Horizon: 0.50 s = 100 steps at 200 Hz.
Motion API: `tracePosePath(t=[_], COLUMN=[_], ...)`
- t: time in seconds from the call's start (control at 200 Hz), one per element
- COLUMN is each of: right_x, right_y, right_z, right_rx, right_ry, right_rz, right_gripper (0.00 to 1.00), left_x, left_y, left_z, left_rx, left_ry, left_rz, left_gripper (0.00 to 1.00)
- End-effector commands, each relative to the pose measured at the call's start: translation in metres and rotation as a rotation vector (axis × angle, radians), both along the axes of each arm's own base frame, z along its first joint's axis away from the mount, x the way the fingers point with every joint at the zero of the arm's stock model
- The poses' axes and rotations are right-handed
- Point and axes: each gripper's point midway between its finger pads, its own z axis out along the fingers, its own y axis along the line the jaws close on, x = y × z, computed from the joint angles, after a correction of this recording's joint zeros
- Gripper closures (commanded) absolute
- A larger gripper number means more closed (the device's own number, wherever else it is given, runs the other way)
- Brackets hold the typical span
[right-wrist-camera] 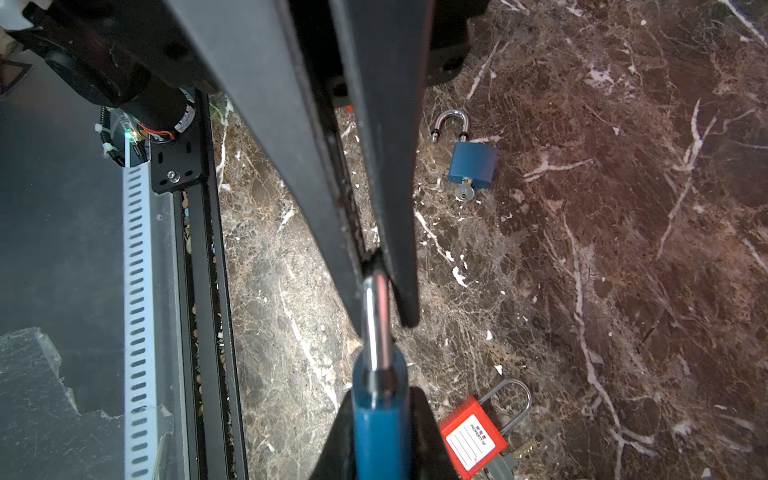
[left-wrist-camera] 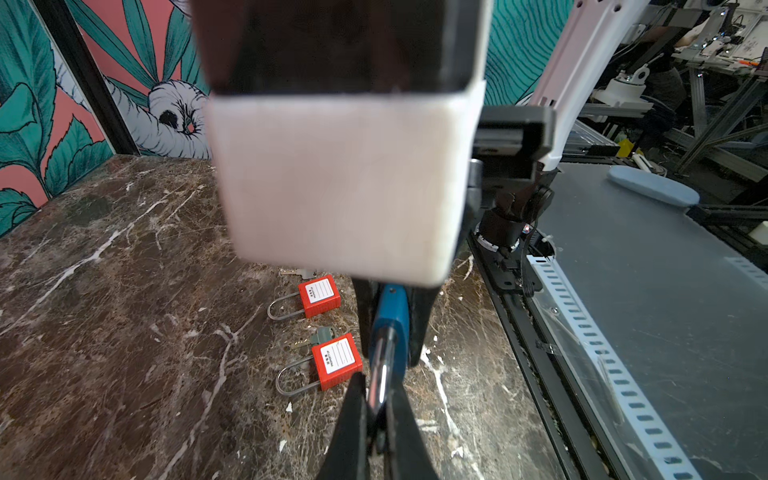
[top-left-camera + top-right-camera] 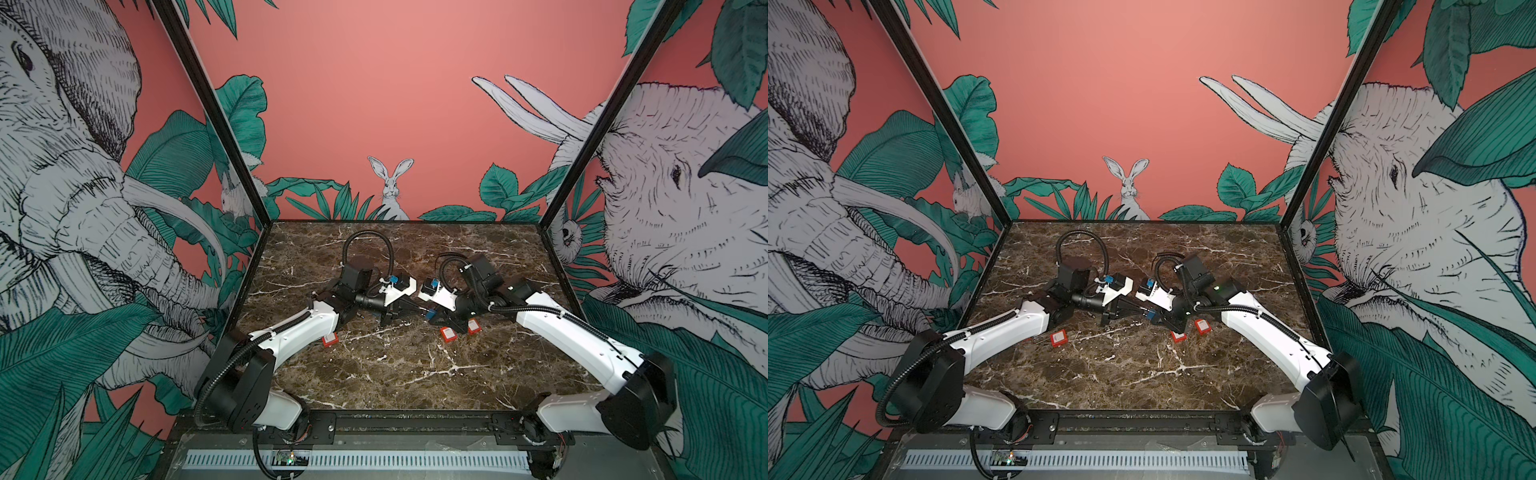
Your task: Lock with the key
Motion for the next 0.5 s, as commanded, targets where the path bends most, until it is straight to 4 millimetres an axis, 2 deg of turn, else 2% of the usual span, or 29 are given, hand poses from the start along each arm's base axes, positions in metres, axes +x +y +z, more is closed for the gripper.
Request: tracePosePath(t=[0.0, 0.22, 0.395, 0.495], right_x=[0.021, 0.027, 0.026, 0.026], right_y=[0.053, 0.056, 0.043, 0.027], right_z=[0.073, 0.071, 0.053, 0.045], right_rx=[0.309, 0.289, 0.203, 0.133], right_ry=[-0.211, -0.211, -0.193, -0.224], right_rz=[0.107, 0.1, 0.063, 0.013], right_gripper=[1.0, 1.0, 1.0, 0.76], left_x=[-0.039, -0.042, -0.04, -0.018], left_y=[-0.013, -0.012, -0.006, 0.0], left_z=[0.013, -0.002, 0.004, 0.02], left_rx=[-0.07, -0.046, -0.044, -0.075], left_ry=[0.013, 0.035, -0.033, -0.043], left_rz=[-0.181, -0.208, -0.208, -0.164], left_gripper=[1.0, 1.0, 1.0, 1.0])
